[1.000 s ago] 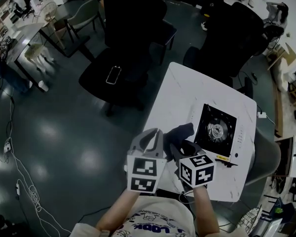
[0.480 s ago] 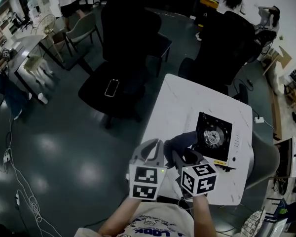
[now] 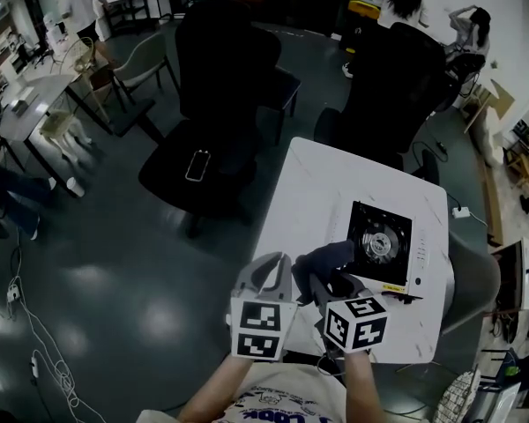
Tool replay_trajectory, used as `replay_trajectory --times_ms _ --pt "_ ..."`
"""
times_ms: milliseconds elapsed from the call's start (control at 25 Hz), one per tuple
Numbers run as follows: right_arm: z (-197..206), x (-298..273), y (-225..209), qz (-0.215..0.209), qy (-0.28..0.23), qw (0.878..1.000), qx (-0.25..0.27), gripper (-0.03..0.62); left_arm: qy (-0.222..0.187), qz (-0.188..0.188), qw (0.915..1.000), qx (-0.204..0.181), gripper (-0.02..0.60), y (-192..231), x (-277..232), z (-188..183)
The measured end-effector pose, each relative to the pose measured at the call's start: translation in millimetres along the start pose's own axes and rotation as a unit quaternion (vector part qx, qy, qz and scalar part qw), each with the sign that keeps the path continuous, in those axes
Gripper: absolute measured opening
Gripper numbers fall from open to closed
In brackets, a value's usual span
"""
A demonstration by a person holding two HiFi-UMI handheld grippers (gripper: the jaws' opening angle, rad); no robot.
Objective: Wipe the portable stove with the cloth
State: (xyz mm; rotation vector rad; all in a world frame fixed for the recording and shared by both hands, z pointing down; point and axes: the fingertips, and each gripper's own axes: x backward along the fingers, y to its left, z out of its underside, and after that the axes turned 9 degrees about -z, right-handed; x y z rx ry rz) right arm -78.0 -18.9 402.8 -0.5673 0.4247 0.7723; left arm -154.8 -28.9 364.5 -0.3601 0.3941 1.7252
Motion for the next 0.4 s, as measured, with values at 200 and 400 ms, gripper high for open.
replay_trajectory --times_ms 200,400 --pt "1.5 2.5 1.8 0.002 -0.002 1.0 -0.009 0.098 0.001 0.005 1.0 -0.001 0.031 -0.7 1.9 -0.2" --pt "4.6 5.2 3.2 0.004 0.002 1.0 -0.012 0.098 0.004 0.009 0.9999 -0.005 0.031 -1.8 3.0 0.5"
